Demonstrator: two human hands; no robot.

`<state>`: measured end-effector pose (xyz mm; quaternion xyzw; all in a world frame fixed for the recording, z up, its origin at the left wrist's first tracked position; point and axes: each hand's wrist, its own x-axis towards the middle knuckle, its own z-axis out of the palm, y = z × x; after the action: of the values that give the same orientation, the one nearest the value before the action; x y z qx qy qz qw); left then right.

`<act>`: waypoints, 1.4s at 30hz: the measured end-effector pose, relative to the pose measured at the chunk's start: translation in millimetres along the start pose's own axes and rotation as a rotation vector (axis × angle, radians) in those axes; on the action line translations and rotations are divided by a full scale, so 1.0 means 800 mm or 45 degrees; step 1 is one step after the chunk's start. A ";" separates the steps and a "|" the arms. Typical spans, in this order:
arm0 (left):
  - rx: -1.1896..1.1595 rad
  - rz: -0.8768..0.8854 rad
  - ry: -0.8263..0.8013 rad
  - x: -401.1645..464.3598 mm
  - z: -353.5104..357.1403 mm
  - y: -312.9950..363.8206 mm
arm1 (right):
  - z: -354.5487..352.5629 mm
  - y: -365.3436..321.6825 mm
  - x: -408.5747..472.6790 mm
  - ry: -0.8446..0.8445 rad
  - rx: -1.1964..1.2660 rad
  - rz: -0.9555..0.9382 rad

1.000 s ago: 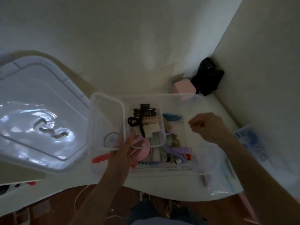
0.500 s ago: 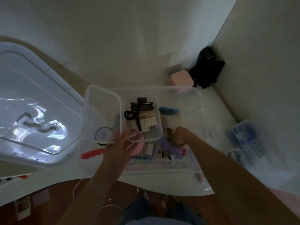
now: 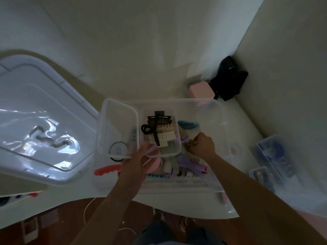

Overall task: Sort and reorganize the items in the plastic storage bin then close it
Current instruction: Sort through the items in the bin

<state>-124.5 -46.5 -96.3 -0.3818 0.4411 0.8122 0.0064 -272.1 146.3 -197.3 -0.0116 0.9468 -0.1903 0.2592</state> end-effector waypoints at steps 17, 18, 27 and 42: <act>-0.042 -0.038 0.049 -0.022 0.016 -0.004 | -0.150 -0.108 -0.184 -0.010 0.132 -0.936; -0.048 -0.031 0.061 -0.022 0.017 -0.005 | -0.145 -0.110 -0.184 0.007 0.044 -0.923; -0.040 0.074 -0.097 -0.040 0.018 -0.013 | -0.127 -0.100 -0.188 -0.053 -0.117 -0.836; 0.024 0.080 -0.173 -0.046 0.014 -0.022 | -0.116 -0.142 -0.159 0.366 0.084 -0.588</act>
<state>-99.1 -15.4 -81.9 -0.3116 0.4592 0.8318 0.0143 -216.4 89.4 -20.4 -0.1918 0.9394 -0.2748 0.0722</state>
